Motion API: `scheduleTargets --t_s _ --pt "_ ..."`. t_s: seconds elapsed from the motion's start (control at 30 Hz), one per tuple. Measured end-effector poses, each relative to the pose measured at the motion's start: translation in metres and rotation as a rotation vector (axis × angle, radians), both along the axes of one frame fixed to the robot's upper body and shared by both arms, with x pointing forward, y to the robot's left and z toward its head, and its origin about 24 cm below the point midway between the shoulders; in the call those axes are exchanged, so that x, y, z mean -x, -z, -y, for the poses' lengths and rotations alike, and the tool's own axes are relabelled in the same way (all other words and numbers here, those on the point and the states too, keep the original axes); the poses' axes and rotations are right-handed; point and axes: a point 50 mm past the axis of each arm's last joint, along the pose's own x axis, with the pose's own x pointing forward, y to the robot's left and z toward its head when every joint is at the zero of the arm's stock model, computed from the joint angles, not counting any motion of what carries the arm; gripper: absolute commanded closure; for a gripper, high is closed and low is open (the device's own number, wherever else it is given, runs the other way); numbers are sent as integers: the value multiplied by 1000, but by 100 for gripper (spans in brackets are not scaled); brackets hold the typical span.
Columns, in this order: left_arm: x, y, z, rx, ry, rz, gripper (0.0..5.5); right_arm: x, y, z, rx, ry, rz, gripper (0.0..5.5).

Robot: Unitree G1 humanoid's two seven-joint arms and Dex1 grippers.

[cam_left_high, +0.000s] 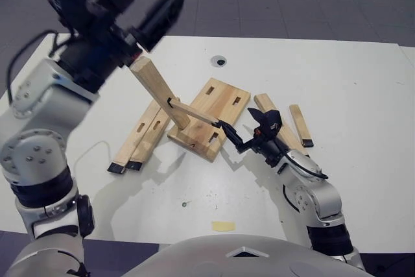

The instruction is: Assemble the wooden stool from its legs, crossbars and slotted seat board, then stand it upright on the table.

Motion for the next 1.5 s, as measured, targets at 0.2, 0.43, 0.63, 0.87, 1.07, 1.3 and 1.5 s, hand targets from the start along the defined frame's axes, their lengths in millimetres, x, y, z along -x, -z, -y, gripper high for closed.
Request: scheduleTargets --t_s 0.2,0.43,0.63,0.87,1.07,1.3,1.5 --pt "-29 12 -80 20 -346 -139 11 -1 0 0 -8 14 8 10" --pt "-16 150 -112 -398 -373 -587 11 3 4 5 -6 39 -4 10" --pt "3 187 -101 -547 -176 -696 11 6 8 9 -1 62 -26 10" --pt "4 203 -105 -789 -140 -661 11 8 8 9 -4 64 -29 10" --pt "4 211 -127 -869 -198 -701 11 9 8 8 -6 64 -29 10" --pt "3 205 -134 -951 -119 -706 36 8 8 6 -8 57 -28 10" --pt "14 205 -145 -944 35 -819 143 5 6 6 -3 64 -14 10"
